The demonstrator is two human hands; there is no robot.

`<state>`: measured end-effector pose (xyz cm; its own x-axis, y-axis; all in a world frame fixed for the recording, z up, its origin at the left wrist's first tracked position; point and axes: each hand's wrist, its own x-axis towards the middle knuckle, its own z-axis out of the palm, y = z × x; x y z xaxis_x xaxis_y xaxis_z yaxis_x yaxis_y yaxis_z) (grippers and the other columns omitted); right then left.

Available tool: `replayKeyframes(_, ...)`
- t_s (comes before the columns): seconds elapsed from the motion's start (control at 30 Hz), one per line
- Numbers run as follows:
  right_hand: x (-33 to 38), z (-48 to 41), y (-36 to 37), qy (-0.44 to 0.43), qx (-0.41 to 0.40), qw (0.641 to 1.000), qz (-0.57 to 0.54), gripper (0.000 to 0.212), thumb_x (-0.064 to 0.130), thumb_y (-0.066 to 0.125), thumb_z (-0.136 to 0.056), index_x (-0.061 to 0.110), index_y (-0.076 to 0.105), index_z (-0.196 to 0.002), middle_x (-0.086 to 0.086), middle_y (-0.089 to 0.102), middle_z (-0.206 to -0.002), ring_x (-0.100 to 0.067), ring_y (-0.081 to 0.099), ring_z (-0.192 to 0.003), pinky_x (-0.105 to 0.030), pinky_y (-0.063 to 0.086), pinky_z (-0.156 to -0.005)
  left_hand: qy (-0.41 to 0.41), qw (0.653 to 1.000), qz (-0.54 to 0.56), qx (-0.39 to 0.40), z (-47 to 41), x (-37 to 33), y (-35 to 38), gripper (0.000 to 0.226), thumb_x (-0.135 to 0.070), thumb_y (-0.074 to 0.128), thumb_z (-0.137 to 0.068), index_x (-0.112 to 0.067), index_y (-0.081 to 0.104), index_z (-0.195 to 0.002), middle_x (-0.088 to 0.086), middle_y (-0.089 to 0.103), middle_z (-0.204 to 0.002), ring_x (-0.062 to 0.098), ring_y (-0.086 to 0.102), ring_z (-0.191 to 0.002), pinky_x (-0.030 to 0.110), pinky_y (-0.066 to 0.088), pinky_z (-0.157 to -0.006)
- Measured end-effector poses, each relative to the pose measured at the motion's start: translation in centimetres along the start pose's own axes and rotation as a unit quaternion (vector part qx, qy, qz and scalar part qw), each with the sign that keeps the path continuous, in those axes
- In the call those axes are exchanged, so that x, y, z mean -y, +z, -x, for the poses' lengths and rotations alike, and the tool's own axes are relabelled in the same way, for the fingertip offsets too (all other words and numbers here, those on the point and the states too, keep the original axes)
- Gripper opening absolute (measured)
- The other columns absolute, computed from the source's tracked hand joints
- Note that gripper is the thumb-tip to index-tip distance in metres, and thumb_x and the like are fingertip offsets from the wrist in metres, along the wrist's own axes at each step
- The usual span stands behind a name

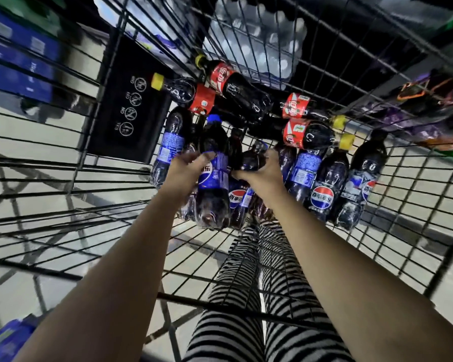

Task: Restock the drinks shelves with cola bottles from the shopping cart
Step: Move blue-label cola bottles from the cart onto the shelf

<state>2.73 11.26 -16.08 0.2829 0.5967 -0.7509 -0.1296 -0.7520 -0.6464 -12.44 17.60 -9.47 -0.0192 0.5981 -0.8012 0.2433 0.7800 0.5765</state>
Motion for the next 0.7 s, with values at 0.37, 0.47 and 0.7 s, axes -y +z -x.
replayKeyframes(0.37, 1.6, 5.7, -3.6, -0.018, -0.029, 0.997, 0.066, 0.066, 0.023, 0.084, -0.071, 0.003, 0.046, -0.122, 0.000, 0.058, -0.099, -0.017, 0.056, -0.097, -0.016, 0.041, -0.078, -0.043, 0.984, -0.020, 0.170, 3.4, -1.1, -0.4, 0.045, -0.027, 0.068, -0.085, 0.006, 0.057, -0.113, 0.024, 0.062, -0.107, 0.025, 0.064, -0.089, 0.035, 0.060, -0.069)
replayKeyframes(0.47, 1.7, 7.4, -4.6, -0.031, -0.056, 0.995, 0.083, 0.061, 0.025, 0.085, -0.068, 0.004, 0.049, -0.113, 0.001, 0.060, -0.095, -0.017, 0.059, -0.093, -0.010, 0.041, -0.061, -0.035, 0.987, -0.040, 0.154, 4.3, -1.5, -0.4, 0.017, -0.022, 0.050, -0.098, -0.009, 0.057, -0.089, 0.007, 0.061, -0.085, 0.010, 0.065, -0.065, 0.021, 0.055, -0.054)
replayKeyframes(0.7, 2.8, 13.1, -7.7, -0.043, -0.139, 0.986, 0.088, 0.067, 0.041, 0.089, -0.057, 0.013, 0.055, -0.108, -0.003, 0.068, -0.102, -0.021, 0.064, -0.096, -0.037, 0.054, -0.089, 0.018, 0.980, -0.018, 0.198, 7.8, -4.5, -2.7, 0.042, -0.029, 0.081, -0.066, -0.007, 0.061, -0.096, 0.008, 0.065, -0.085, 0.017, 0.062, -0.072, 0.028, 0.055, -0.059)
